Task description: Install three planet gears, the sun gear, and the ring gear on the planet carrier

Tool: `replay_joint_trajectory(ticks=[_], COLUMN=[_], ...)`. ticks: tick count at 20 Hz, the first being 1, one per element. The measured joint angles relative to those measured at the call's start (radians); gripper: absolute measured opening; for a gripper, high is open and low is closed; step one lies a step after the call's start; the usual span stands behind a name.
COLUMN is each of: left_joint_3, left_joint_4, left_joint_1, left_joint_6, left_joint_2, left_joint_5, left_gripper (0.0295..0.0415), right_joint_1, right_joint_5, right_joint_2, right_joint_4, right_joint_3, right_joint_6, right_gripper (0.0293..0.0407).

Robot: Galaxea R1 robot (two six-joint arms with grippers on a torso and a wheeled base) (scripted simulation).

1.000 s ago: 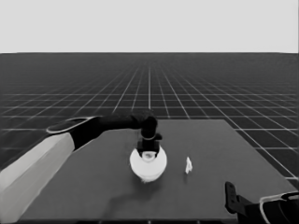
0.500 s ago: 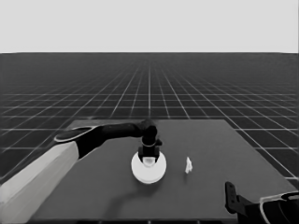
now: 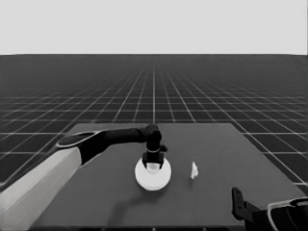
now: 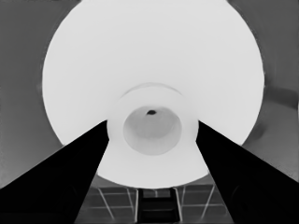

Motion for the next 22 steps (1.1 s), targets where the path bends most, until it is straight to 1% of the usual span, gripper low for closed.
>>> replay_joint_trajectory(ticks=[22], left_joint_3=[0.000], left_joint_4=[0.000], left_joint_1=[0.004], left_joint_6=[0.192], left_joint_2=[0.000], left_joint_5=[0.000], left_gripper=[0.0348], right_joint_1=[0.000], right_joint_5=[0.000], right_joint_2=[0.000], right_joint_4=[0.000], right_joint_3=[0.000], right_joint_6=[0.000], right_gripper=[0.0385])
